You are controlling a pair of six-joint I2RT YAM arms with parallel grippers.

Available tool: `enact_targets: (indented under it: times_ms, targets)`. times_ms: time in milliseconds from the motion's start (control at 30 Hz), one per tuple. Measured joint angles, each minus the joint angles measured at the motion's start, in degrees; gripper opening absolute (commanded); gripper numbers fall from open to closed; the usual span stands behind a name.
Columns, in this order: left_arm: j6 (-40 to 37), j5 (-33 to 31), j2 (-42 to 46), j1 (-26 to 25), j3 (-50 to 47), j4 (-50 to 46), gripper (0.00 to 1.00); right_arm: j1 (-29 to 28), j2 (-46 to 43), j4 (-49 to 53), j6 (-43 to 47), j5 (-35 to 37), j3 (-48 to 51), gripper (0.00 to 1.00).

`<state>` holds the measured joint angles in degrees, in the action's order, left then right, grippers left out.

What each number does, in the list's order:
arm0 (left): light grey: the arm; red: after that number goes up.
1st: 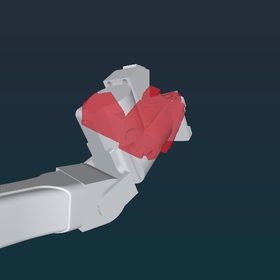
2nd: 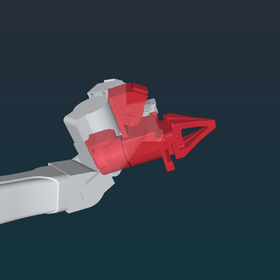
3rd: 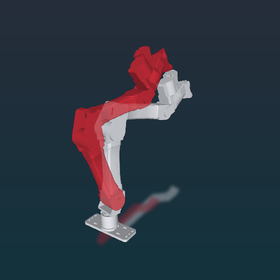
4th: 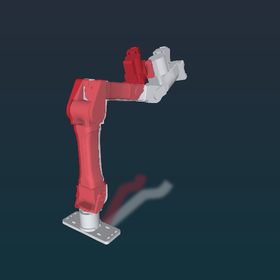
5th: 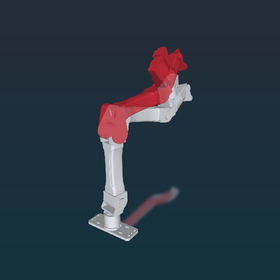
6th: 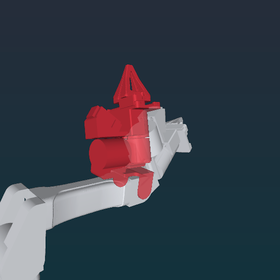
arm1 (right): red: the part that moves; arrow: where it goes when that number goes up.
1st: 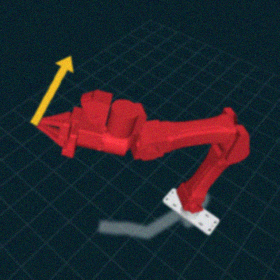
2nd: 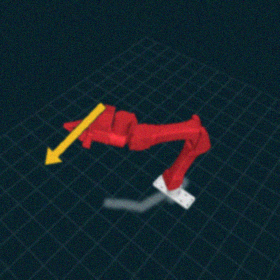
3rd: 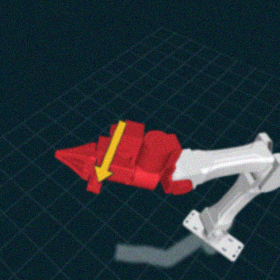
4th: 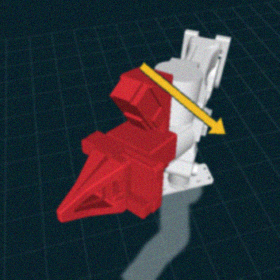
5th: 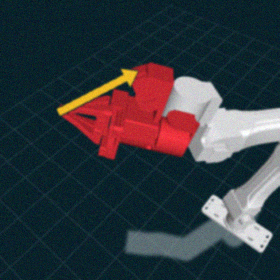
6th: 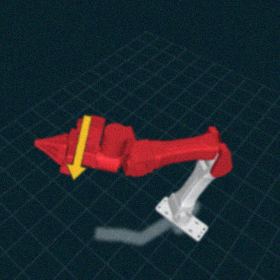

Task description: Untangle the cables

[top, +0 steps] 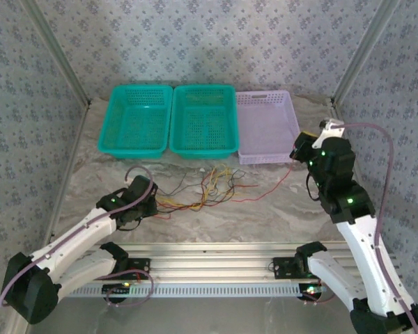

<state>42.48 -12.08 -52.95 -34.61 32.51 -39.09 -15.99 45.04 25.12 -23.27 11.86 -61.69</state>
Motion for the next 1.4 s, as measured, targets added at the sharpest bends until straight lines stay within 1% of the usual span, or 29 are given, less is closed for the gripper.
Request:
enact_targets:
  times_ms: [167,300,367,567,867,1033,1233,1400]
  targets:
    - [0.0,0.04,-0.04,0.0,0.0,0.02,0.0,0.0,1.66,0.13,0.0,0.98,-6.36,0.0]
    - [0.0,0.24,0.13,0.0,0.0,0.17,0.0,0.24,6.88,-0.28,0.22,0.79,-10.91,0.0]
    - [0.0,0.5,0.74,-0.02,0.02,0.5,0.0,0.72,10.69,-0.42,0.68,0.76,-12.9,0.0]
    - [0.0,0.94,2.29,-0.74,0.68,1.01,0.0,4.22,26.62,0.02,1.75,-1.07,-22.67,0.0]
    - [0.04,0.92,2.99,-3.08,0.72,1.4,0.0,9.44,43.8,0.72,1.7,-2.71,-31.5,0.0]
    - [0.24,0.92,3.02,-4.17,0.72,1.66,0.0,9.75,51.76,1.44,1.75,-2.16,-35.6,0.0]
    - [0.5,0.83,1.88,-5.77,0.72,1.88,0.0,9.31,59.19,2.49,3.3,0.9,-39.45,0.0]
    - [0.66,0.44,0.28,-6.97,0.81,2.27,0.0,9.01,67.12,4.81,6.01,3.91,-46.64,0.0]
